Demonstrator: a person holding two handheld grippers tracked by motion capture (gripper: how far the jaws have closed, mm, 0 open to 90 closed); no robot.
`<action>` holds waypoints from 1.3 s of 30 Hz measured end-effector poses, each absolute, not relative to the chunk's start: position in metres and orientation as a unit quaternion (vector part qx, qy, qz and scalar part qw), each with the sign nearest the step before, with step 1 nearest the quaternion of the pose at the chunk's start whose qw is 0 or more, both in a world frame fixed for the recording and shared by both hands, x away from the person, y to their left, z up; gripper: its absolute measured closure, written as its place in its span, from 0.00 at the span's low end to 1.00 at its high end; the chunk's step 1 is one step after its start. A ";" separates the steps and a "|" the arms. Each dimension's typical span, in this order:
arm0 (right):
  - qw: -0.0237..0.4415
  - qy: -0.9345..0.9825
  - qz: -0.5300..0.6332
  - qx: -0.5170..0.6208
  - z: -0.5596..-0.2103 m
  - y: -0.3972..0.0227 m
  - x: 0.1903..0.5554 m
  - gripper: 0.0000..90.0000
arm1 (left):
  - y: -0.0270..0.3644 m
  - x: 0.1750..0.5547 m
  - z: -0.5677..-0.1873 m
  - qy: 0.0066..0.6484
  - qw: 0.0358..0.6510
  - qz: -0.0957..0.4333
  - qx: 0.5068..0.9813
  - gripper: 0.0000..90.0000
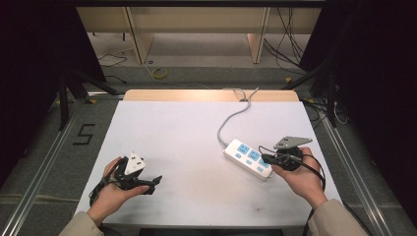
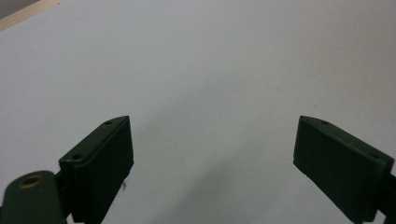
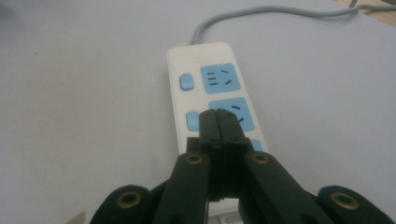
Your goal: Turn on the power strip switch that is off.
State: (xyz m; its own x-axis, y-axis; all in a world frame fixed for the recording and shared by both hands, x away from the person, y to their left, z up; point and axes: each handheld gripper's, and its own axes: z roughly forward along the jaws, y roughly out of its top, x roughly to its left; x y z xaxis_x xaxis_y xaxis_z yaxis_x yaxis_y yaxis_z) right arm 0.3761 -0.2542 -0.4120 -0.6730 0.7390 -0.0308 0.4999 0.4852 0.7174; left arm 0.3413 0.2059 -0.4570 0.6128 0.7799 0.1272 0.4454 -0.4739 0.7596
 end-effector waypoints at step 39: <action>0.161 0.850 0.339 0.370 -0.411 -0.240 0.390 1.00 | 0.205 0.341 -0.457 0.373 0.354 0.235 0.825 0.13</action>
State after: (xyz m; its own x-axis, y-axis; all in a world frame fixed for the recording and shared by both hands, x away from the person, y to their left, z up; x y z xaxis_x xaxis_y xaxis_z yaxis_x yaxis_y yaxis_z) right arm 0.3898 -0.2396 -0.4111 -0.6737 0.7386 -0.0232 0.5202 0.4963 0.6951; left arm 0.3413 0.2055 -0.4575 0.6116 0.7815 0.1233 0.4487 -0.4709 0.7595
